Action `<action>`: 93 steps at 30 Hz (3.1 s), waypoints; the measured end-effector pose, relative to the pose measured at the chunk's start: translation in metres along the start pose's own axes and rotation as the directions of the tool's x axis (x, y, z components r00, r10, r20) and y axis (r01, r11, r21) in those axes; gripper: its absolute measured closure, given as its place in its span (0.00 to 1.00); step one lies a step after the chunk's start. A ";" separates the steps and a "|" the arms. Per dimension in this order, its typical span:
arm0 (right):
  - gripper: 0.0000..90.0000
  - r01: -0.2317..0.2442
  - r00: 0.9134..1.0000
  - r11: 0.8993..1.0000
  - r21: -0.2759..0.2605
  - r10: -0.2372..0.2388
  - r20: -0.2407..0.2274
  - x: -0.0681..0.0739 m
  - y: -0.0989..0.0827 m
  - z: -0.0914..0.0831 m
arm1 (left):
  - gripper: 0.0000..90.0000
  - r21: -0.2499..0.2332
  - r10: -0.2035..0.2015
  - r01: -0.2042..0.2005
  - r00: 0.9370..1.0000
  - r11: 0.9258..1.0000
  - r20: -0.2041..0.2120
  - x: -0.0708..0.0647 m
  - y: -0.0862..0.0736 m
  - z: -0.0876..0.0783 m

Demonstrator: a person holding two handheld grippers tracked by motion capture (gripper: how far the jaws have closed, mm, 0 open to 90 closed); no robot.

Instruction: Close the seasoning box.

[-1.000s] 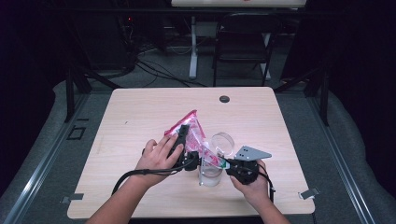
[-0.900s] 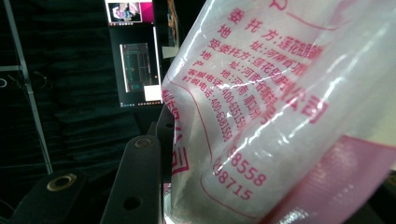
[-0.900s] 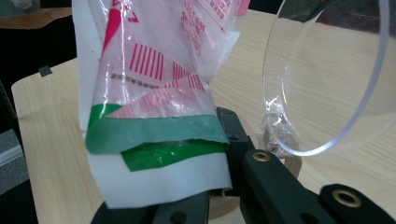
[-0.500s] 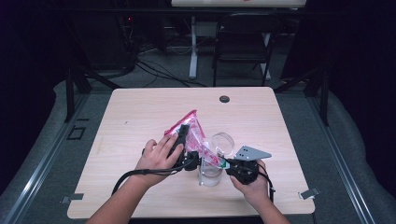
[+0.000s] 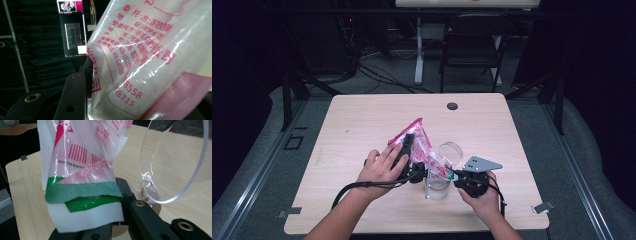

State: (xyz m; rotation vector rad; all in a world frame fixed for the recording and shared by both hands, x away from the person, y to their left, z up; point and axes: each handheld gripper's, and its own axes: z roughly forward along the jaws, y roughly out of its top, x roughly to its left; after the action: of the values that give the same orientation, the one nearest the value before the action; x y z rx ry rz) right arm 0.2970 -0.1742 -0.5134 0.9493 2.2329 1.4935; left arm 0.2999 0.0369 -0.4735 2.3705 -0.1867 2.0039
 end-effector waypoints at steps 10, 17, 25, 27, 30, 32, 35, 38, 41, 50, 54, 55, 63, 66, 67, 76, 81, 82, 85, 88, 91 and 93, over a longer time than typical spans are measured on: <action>1.00 -0.003 1.000 1.000 0.001 0.003 0.002 0.000 0.000 0.000 | 0.70 0.000 0.005 -0.005 1.000 1.000 -0.002 0.000 0.000 0.000; 1.00 -0.002 1.000 1.000 0.000 0.002 0.003 0.000 0.000 0.000 | 0.71 -0.002 0.008 -0.008 1.000 1.000 -0.009 0.000 0.000 -0.001; 1.00 -0.002 1.000 1.000 -0.001 0.003 0.003 0.000 0.000 0.000 | 0.72 -0.002 0.017 -0.017 1.000 1.000 -0.019 -0.001 0.000 -0.002; 1.00 -0.002 1.000 1.000 -0.001 0.002 0.003 0.000 0.000 0.000 | 0.72 -0.003 0.016 -0.016 1.000 1.000 -0.023 -0.001 0.000 -0.002; 1.00 -0.003 1.000 1.000 -0.001 0.003 0.002 0.000 0.000 0.001 | 0.72 -0.003 0.004 -0.004 1.000 1.000 -0.019 -0.002 -0.001 -0.003; 1.00 -0.002 1.000 1.000 -0.001 0.002 0.000 0.000 0.000 0.001 | 0.73 -0.008 0.019 -0.019 0.999 1.000 -0.031 -0.001 0.000 -0.003; 1.00 -0.002 1.000 1.000 -0.003 0.002 0.000 0.000 0.000 0.000 | 0.74 -0.010 0.016 -0.016 0.999 1.000 -0.038 -0.001 0.000 -0.004; 1.00 -0.002 1.000 1.000 -0.004 0.002 0.000 0.000 0.000 0.000 | 0.75 -0.009 0.000 0.000 0.999 1.000 -0.032 -0.002 0.000 -0.004; 1.00 -0.003 1.000 1.000 -0.003 0.003 0.001 0.000 0.000 0.000 | 0.75 -0.010 0.003 -0.004 0.999 1.000 -0.032 -0.001 0.000 -0.005; 1.00 -0.003 1.000 1.000 -0.003 0.003 0.002 0.000 0.000 0.001 | 0.76 -0.014 0.022 -0.023 0.999 1.000 -0.047 0.000 0.000 -0.006; 1.00 -0.003 1.000 1.000 -0.002 0.003 0.000 0.000 0.000 0.001 | 0.76 -0.016 0.024 -0.025 0.999 1.000 -0.048 0.000 0.000 -0.006; 1.00 -0.004 1.000 1.000 -0.003 0.004 0.000 0.000 0.000 0.001 | 0.76 -0.016 0.024 -0.024 0.999 1.000 -0.049 0.000 0.000 -0.006; 1.00 -0.005 1.000 1.000 -0.002 0.005 0.001 -0.001 0.000 0.001 | 0.76 -0.020 0.029 -0.030 0.998 0.999 -0.062 0.000 0.001 -0.006; 1.00 -0.006 1.000 1.000 0.000 0.006 0.000 -0.001 0.000 0.001 | 0.76 -0.021 0.031 -0.033 0.998 0.999 -0.059 -0.001 0.001 -0.006; 1.00 -0.006 1.000 1.000 0.001 0.006 0.000 -0.001 0.000 0.001 | 0.76 -0.021 0.041 -0.042 0.997 0.999 -0.064 0.000 0.001 -0.006; 1.00 -0.007 1.000 1.000 0.002 0.007 0.003 0.000 0.000 0.003 | 0.76 -0.025 0.044 -0.045 0.997 0.999 -0.060 0.000 0.000 -0.007; 1.00 -0.007 1.000 1.000 0.009 0.007 0.004 -0.001 0.000 0.003 | 0.76 -0.028 0.049 -0.051 0.996 0.998 -0.070 0.000 0.000 -0.007; 1.00 -0.009 1.000 1.000 0.010 0.009 0.005 -0.001 0.000 0.003 | 0.76 -0.028 0.048 -0.050 0.996 0.998 -0.071 -0.001 0.000 -0.007; 1.00 -0.010 1.000 1.000 0.011 0.010 0.010 -0.001 0.000 0.004 | 0.77 -0.024 0.040 -0.041 0.997 0.999 -0.062 -0.001 0.000 -0.008; 1.00 -0.012 1.000 1.000 0.012 0.012 0.010 -0.001 0.001 0.004 | 0.77 -0.025 0.050 -0.052 0.996 0.998 -0.074 0.000 0.000 -0.009; 1.00 -0.014 1.000 1.000 0.011 0.013 0.009 -0.001 0.001 0.004 | 0.77 -0.025 0.053 -0.055 0.996 0.998 -0.074 0.000 0.000 -0.009; 1.00 -0.013 1.000 1.000 0.010 0.013 0.009 -0.001 0.001 0.004 | 0.77 -0.027 0.050 -0.053 0.996 0.998 -0.076 0.000 0.000 -0.009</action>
State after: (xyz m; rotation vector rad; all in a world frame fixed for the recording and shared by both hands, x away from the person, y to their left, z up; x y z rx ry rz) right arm 0.3005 -0.1721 -0.5145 0.9732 2.2347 1.4819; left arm 0.2910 0.0379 -0.4720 2.2912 -0.2752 2.0942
